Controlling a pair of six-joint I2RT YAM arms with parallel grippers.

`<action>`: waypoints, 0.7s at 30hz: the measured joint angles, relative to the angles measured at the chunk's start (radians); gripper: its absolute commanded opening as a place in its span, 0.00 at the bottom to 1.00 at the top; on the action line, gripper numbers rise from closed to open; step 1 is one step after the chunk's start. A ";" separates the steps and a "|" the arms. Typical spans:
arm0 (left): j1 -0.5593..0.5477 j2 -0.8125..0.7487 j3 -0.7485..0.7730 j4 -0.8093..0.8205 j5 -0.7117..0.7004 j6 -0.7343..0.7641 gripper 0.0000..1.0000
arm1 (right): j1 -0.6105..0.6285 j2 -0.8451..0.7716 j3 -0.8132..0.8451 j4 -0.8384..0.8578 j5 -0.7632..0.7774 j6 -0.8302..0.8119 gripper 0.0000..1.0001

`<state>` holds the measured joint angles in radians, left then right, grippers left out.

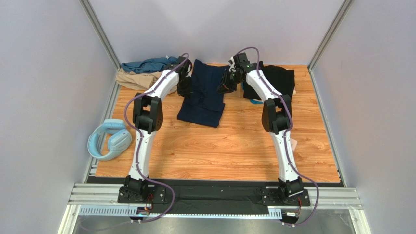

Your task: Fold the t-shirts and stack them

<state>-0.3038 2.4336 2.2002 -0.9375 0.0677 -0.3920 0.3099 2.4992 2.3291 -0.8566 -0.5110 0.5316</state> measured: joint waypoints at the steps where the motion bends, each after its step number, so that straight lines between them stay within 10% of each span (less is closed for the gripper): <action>1: 0.000 0.000 0.000 0.003 0.000 0.000 0.17 | -0.001 0.000 -0.005 0.001 -0.001 0.001 0.35; 8: 0.000 -0.039 -0.050 0.062 -0.050 -0.015 0.31 | -0.003 -0.045 -0.130 0.010 -0.025 -0.010 0.35; 21: -0.036 -0.441 -0.446 0.183 -0.085 -0.004 0.25 | 0.144 -0.330 -0.406 -0.021 -0.022 -0.114 0.33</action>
<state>-0.3401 1.9926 1.7538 -0.7547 -0.0174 -0.3962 0.4541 2.1689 1.9228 -0.8772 -0.5327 0.4179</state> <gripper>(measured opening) 0.266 0.336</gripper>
